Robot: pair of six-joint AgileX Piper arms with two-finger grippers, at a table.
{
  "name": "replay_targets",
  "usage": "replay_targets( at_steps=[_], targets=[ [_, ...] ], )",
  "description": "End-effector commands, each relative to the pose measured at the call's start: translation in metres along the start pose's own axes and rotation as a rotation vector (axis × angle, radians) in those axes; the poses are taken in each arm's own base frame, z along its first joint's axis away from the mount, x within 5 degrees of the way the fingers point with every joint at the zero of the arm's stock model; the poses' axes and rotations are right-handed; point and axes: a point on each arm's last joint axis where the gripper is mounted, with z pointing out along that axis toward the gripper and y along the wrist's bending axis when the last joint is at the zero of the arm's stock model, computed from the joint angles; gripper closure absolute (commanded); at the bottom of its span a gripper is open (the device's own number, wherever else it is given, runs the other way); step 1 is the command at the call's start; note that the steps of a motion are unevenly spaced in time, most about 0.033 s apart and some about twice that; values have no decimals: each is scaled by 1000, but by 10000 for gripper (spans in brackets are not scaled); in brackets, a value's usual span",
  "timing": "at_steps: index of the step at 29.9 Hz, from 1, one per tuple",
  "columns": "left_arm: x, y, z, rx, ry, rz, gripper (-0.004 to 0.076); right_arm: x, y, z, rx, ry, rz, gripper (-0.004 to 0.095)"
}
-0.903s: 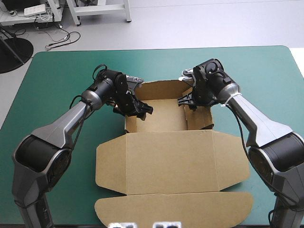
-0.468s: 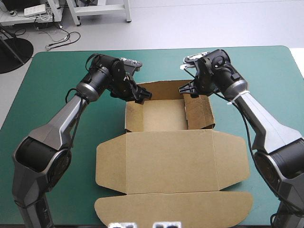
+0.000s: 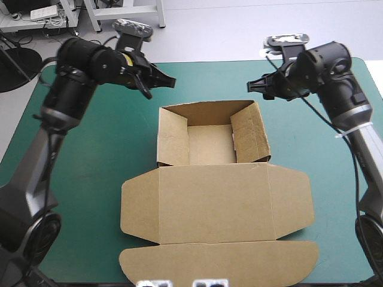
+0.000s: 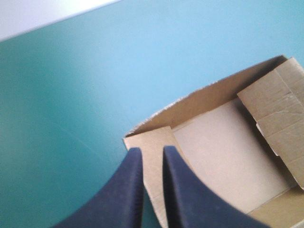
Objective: Fold the box
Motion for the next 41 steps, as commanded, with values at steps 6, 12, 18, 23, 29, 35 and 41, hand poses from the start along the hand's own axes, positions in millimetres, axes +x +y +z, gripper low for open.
replay_targets(
  at_steps=[6, 12, 18, 23, 29, 35, 41],
  targets=[
    [19, 7, -165, -58, -314, 63, 734, 10, -25, 8, -137, 59, 53, 400],
    [48, 10, -208, -67, -367, 81, 734, 11, -21, 51, -170, 154, 49, 400],
    [101, 16, -203, -115, -260, 96, 734, 14, -14, 96, -242, 248, 41, 400],
    [158, 19, -189, -120, -232, 75, 734, 19, -14, 126, -228, 314, 44, 400],
    [229, 22, -169, -117, -179, -12, 734, 23, -14, 139, -228, 346, 28, 700],
    [306, 26, -139, -131, -90, -105, 734, 24, -19, 140, -181, 350, 0, 909],
    [365, 29, -120, -135, -64, -199, 734, 18, -55, 114, 21, 304, -33, 909]
  ],
)
